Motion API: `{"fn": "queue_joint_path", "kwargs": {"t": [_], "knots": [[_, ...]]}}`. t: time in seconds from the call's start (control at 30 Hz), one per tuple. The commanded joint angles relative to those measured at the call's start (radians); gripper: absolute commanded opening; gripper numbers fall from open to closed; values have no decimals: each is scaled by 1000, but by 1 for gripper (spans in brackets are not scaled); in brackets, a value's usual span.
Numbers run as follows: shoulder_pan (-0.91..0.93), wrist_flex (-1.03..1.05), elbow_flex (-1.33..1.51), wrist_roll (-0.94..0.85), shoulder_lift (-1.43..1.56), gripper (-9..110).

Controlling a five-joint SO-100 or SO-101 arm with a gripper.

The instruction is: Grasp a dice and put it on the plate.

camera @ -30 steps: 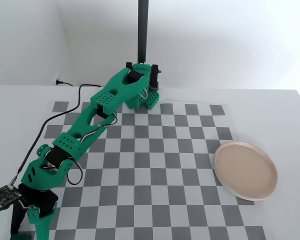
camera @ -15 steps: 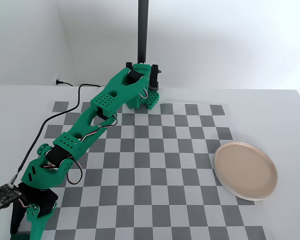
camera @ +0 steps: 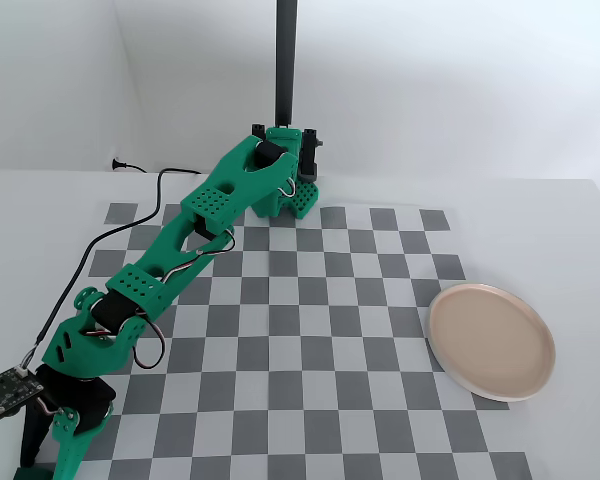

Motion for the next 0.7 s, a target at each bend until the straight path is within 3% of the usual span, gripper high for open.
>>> {"fn": "queue_joint_path", "kwargs": {"t": [0.0, 0.47, 0.67], "knots": [[12, 9, -87, -5, 28, 16], [8, 20, -104, -5, 23, 12], [6, 8, -104, 3, 31, 21]]}}
